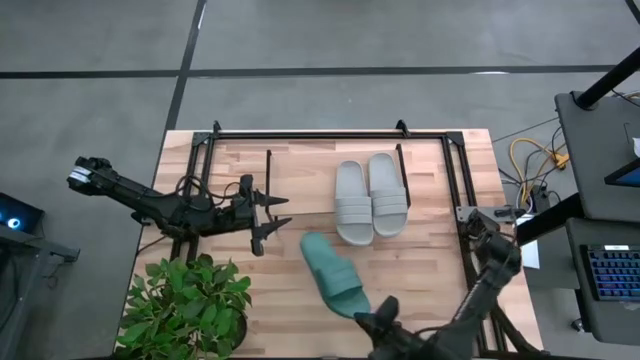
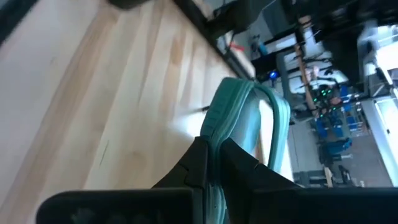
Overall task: Pick and place slides into the shelf
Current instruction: Put the left green slides on the shelf
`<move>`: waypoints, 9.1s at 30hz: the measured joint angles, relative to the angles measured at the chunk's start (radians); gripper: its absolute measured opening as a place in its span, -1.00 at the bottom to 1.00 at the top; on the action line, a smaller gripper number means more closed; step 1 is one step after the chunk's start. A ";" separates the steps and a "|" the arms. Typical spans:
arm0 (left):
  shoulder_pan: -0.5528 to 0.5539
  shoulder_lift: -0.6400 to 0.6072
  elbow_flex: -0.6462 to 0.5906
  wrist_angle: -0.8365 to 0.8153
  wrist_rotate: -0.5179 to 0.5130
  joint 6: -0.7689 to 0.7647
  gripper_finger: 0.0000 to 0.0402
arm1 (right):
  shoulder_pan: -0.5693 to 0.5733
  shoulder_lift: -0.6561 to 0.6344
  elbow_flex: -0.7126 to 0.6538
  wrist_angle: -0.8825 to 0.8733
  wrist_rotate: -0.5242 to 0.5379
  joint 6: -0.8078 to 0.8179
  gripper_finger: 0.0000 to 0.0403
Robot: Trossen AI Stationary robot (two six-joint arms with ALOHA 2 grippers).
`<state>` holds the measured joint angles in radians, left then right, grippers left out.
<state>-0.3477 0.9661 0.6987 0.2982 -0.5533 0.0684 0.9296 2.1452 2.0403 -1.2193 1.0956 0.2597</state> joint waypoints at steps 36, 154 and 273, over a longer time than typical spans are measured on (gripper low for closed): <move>-0.009 0.194 -0.005 0.257 0.229 0.591 -0.02 | 0.135 -0.227 -0.008 -0.011 0.155 -0.001 -0.91; -0.027 0.375 0.198 0.363 -0.002 0.706 -0.74 | 0.074 -0.367 0.047 0.046 0.083 -0.211 -0.71; -0.003 0.724 0.583 0.339 -0.838 1.116 -0.76 | -0.458 -0.585 -0.264 -0.172 0.124 -0.491 0.01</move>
<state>-0.3508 1.6897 1.2819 0.6369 -1.3911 1.1843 0.4715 1.5599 1.7767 -1.3908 1.2198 -0.2317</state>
